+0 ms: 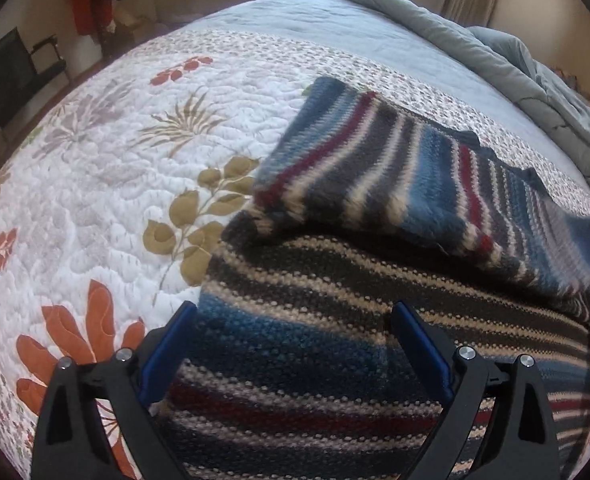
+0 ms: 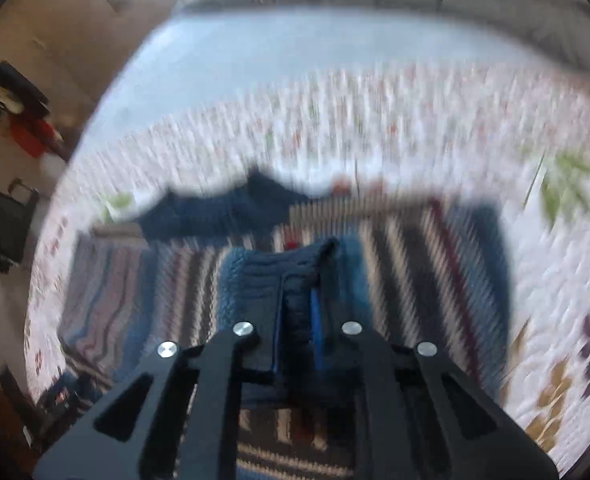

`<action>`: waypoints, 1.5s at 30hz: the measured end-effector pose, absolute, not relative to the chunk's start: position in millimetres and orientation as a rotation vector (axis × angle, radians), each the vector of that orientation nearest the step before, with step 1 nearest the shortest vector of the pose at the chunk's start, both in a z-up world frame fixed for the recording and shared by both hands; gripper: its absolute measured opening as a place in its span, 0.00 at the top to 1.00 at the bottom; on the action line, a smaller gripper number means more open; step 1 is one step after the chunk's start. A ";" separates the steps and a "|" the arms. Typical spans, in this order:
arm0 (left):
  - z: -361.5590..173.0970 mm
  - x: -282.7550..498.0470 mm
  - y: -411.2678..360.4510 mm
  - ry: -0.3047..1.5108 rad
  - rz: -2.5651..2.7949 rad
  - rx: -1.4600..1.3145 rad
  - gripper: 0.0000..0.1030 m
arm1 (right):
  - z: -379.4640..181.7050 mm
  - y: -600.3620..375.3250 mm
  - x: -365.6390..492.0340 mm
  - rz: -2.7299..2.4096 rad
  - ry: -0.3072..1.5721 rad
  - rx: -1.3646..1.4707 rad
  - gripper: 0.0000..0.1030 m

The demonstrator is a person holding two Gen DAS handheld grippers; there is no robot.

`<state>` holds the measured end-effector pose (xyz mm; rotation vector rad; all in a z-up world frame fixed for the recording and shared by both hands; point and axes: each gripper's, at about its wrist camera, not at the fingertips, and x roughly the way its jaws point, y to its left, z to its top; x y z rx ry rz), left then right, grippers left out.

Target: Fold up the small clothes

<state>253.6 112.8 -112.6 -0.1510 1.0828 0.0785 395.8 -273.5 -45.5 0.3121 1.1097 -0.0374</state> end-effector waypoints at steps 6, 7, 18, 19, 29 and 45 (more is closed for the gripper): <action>-118.6 253.9 96.4 1.080 0.104 -0.046 0.03 | -57.0 -291.1 390.7 -0.086 1.116 0.263 0.87; -120.5 253.7 92.0 1.079 0.112 -0.010 0.03 | -72.8 -291.9 390.1 -0.100 1.159 0.255 0.86; -115.0 250.3 86.1 1.104 0.071 0.030 0.03 | -66.8 -304.9 322.4 -0.079 1.167 0.328 0.74; -117.5 250.5 84.7 1.107 0.077 0.042 0.03 | -76.4 -306.0 323.2 -0.095 1.206 0.317 0.75; -114.5 248.6 87.6 1.127 0.028 0.033 0.03 | -77.4 -304.4 296.6 -0.077 1.226 0.331 0.76; -96.0 208.4 87.0 1.162 -0.018 -0.039 0.03 | -68.4 -322.3 136.2 -0.090 1.227 0.421 0.60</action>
